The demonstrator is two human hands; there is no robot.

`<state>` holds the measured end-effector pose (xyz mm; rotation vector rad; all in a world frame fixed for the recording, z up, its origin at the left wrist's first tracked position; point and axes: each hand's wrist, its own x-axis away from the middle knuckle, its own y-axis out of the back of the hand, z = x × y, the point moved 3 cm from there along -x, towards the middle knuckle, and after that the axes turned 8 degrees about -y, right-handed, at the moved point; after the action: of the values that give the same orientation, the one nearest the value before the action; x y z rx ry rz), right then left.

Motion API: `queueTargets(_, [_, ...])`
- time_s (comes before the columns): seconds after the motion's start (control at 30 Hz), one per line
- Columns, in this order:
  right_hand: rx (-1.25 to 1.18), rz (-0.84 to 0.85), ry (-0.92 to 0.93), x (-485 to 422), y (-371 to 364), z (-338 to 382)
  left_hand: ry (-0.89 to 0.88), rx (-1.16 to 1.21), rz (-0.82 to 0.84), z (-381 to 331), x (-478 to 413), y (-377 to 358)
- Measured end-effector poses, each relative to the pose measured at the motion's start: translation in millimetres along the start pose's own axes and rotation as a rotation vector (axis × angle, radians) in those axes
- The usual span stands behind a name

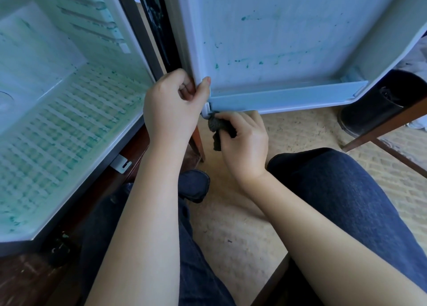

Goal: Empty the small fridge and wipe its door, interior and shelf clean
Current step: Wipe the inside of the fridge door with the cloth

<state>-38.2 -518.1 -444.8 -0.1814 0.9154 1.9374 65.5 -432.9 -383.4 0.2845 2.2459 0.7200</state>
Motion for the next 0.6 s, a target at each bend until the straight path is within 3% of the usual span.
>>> queueTargets(0.2, [0.004,-0.079,0.039,1.2,-13.6,18.2,0.0,0.017,0.003,1.9,-1.1,-1.7])
queueTargets(0.4, [-0.013,0.271,0.031,7.3,5.1,-1.2,-0.006,0.023,0.01,3.6,0.4,-0.8])
queueTargets(0.6, [0.038,0.332,-0.191,20.8,22.4,-20.6,0.068,0.081,0.038,2.4,6.5,2.1])
